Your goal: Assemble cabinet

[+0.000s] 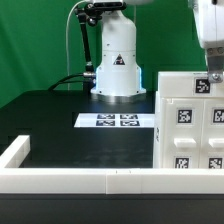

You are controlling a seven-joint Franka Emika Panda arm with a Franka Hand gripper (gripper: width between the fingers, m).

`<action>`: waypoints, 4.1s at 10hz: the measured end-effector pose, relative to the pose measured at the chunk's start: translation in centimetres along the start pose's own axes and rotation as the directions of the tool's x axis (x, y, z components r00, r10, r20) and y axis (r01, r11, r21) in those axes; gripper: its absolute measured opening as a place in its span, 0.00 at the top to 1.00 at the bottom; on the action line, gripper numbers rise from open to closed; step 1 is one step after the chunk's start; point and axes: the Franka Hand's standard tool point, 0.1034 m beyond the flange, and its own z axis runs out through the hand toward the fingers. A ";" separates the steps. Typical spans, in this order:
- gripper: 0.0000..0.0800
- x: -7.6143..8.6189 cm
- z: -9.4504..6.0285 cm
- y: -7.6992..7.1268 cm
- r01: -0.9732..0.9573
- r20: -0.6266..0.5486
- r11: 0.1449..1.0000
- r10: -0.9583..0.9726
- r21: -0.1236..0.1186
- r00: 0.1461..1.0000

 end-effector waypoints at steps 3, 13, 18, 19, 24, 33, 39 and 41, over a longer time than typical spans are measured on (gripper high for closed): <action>0.00 -0.5 -1.1 -0.3 0.026 0.041 1.000 -0.027 0.011 0.999; 0.00 -0.5 -1.8 -0.6 0.761 0.059 0.649 -0.759 -0.002 0.648; 0.00 -0.6 -2.1 -0.7 0.991 0.032 0.133 -0.991 -0.021 0.134; 0.00 -0.5 -2.1 -0.8 0.998 0.031 0.062 -0.998 -0.015 0.062; 0.00 0.4 -1.9 -1.0 0.885 0.037 -0.465 -0.885 -0.011 -0.464; 0.00 1.5 -1.1 -0.3 0.105 0.128 -0.994 -0.103 0.009 -0.986; 0.00 2.6 0.0 -0.5 -0.057 0.154 -0.998 0.062 0.037 -0.986; 0.23 2.9 0.1 -0.5 -0.044 0.156 -0.998 0.049 0.037 -0.987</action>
Offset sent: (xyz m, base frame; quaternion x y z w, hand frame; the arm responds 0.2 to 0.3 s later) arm 0.0000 0.0000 0.0000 0.0000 0.0000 0.0000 1.0000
